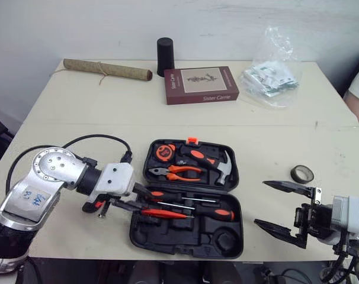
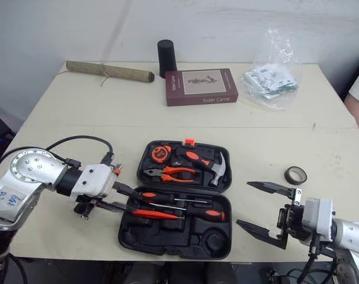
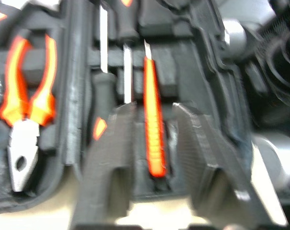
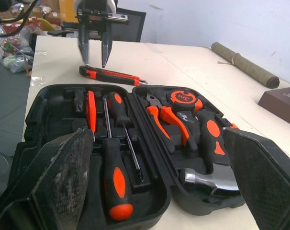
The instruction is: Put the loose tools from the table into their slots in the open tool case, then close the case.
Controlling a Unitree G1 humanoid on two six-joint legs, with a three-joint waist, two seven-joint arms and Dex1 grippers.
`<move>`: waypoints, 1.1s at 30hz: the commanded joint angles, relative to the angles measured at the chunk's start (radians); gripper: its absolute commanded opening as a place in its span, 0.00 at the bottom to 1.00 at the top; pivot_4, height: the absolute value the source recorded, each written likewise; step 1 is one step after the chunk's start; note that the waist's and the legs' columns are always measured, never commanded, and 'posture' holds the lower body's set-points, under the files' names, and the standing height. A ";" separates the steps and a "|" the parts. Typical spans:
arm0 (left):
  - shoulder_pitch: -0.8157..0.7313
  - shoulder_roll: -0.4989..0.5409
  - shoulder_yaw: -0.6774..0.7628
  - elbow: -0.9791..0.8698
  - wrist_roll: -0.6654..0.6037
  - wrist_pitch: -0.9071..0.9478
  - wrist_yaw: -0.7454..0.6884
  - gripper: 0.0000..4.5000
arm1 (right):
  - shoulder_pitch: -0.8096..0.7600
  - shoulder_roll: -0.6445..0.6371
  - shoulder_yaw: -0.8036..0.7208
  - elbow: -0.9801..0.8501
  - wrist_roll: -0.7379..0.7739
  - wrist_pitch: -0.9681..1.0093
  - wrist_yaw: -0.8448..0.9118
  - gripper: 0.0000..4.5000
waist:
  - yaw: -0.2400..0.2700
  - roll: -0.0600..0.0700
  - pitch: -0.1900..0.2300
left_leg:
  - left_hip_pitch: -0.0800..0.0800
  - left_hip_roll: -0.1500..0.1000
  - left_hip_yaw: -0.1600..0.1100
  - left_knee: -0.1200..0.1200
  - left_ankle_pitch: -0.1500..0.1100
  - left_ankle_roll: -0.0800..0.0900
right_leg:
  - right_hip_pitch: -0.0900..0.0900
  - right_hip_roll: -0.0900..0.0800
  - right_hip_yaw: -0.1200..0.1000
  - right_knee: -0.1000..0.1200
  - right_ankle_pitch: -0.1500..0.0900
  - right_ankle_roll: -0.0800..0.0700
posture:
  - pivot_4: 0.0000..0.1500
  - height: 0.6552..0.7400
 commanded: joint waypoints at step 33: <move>0.133 -0.201 -0.125 0.058 0.023 -0.080 0.200 0.01 | 0.042 -0.027 -0.022 -0.093 0.019 0.066 -0.049 1.00 | 0.000 0.000 0.000 | 0.000 0.000 0.000 0.000 -0.001 0.001 | 0.000 -0.002 0.000 0.000 0.000 0.000 | 1.00 1.00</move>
